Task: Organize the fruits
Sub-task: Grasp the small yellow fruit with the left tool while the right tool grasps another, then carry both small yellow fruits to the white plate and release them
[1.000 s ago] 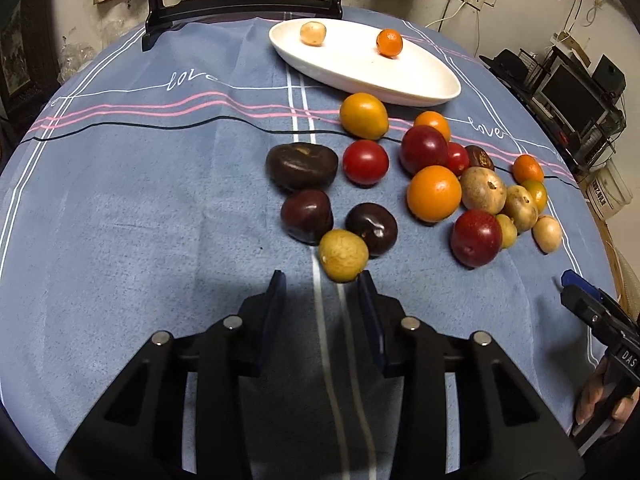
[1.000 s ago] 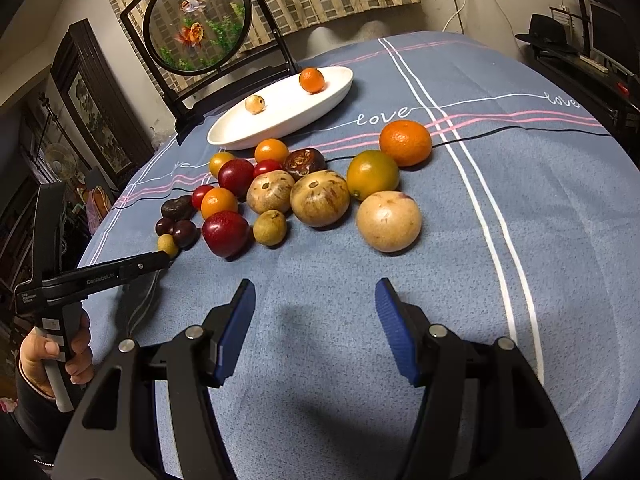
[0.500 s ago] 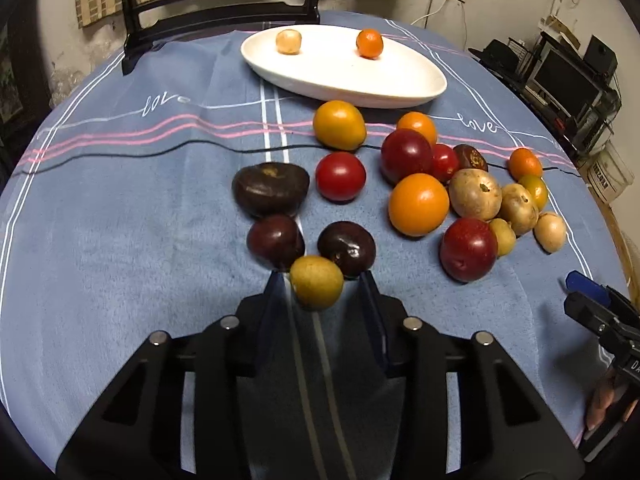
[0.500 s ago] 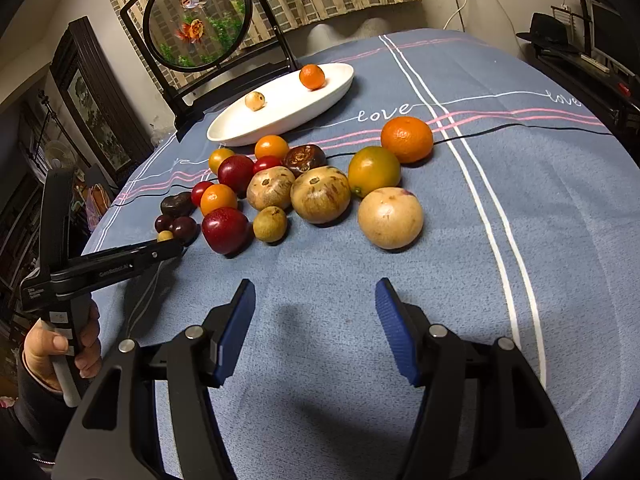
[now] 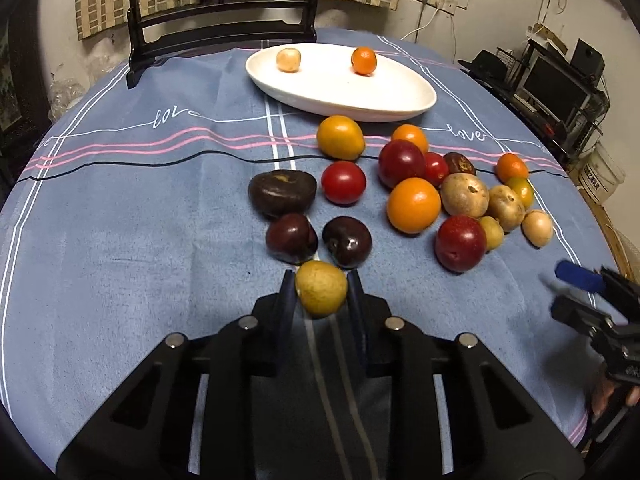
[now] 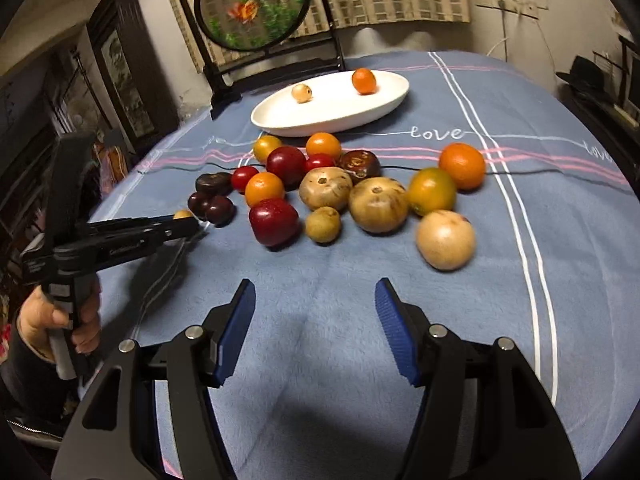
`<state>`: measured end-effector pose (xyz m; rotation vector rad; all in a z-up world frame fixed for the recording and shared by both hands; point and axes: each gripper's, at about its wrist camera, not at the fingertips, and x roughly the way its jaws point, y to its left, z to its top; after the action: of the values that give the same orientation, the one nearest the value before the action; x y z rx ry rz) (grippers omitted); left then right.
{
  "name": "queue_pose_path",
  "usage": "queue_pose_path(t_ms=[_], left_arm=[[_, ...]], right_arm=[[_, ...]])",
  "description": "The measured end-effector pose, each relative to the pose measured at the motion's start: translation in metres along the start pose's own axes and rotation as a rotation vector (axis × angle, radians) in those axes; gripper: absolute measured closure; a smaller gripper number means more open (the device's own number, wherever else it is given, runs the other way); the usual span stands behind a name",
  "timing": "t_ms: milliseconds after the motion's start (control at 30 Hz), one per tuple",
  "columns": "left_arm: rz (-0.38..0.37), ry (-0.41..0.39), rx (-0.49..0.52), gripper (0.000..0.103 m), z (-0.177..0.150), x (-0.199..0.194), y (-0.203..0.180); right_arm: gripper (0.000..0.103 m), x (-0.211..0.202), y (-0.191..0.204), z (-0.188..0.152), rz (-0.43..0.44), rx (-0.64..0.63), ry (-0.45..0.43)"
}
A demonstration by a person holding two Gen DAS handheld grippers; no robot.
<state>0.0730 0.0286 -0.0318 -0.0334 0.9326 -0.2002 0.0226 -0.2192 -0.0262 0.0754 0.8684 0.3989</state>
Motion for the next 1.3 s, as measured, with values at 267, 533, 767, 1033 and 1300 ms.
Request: queue_pose_path(t_ms=[267, 533, 767, 1033, 1300], left_arm=[[-0.033, 0.004, -0.008, 0.077, -0.005, 0.004, 0.005], [-0.058, 0.015, -0.026, 0.077, -0.005, 0.009, 0.009], [-0.060, 0.019, -0.024, 0.076, -0.005, 0.011, 0.009], [-0.046, 0.011, -0.012, 0.077, -0.005, 0.009, 0.006], [-0.055, -0.049, 0.022, 0.077, 0.002, -0.014, -0.001]], right_arm=[[0.054, 0.035, 0.011, 0.025, -0.095, -0.023, 0.098], [0.067, 0.061, 0.013, 0.035, -0.144, 0.006, 0.132], [0.076, 0.074, 0.016, 0.042, -0.184, 0.000, 0.129], [0.077, 0.058, 0.011, 0.034, -0.133, 0.020, 0.100], [0.077, 0.019, 0.006, 0.028, -0.088, 0.019, 0.041]])
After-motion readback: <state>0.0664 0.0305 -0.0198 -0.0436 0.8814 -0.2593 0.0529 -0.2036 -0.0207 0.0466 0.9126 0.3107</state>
